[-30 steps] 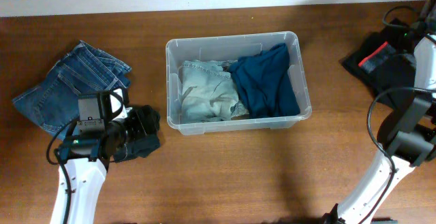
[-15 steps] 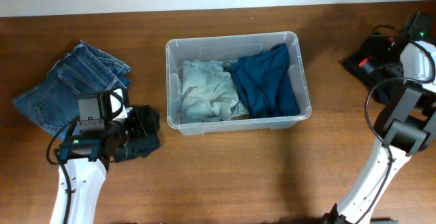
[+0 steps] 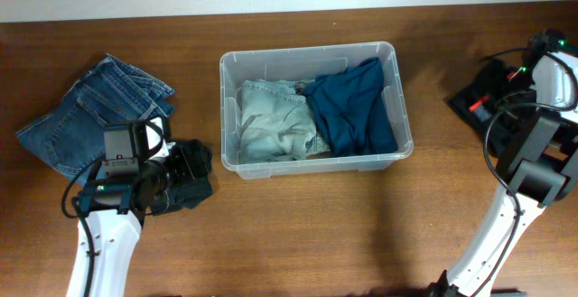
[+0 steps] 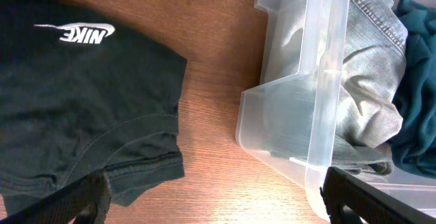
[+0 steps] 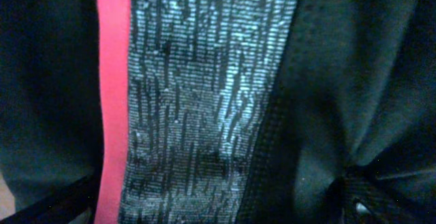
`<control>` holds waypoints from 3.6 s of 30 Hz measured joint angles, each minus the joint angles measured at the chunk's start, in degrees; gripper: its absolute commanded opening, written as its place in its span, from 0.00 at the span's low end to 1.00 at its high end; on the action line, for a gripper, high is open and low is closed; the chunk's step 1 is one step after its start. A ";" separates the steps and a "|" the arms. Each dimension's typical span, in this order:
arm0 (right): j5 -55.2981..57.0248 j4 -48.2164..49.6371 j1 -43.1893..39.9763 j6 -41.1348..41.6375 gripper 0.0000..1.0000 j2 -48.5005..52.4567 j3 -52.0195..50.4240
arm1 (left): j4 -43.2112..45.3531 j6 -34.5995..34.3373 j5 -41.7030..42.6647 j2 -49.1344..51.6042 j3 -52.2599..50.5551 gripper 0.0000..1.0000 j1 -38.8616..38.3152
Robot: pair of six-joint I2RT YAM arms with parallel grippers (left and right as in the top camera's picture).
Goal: Pack container
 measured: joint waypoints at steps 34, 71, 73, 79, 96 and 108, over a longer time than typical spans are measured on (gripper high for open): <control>0.81 -7.23 4.61 -11.76 0.99 -4.96 1.05 | 0.02 0.00 0.00 0.00 0.00 0.99 0.00; 4.76 13.25 2.91 -2.45 0.99 -6.56 -12.87 | 0.02 0.00 0.00 0.00 0.00 0.99 0.00; 4.79 13.68 2.91 -2.36 0.96 -6.82 -13.38 | 0.02 0.00 0.00 0.00 0.00 0.99 0.00; 5.64 13.38 2.82 -2.49 0.72 -6.86 -13.57 | 0.02 0.00 0.00 0.00 0.00 0.99 0.00; 4.83 12.48 2.51 -5.90 0.04 -7.74 -13.60 | 0.02 0.00 0.00 0.00 0.00 0.99 0.00; 3.32 12.13 2.19 -6.38 0.04 -7.91 -13.57 | 0.02 0.00 0.00 0.00 0.00 1.00 0.00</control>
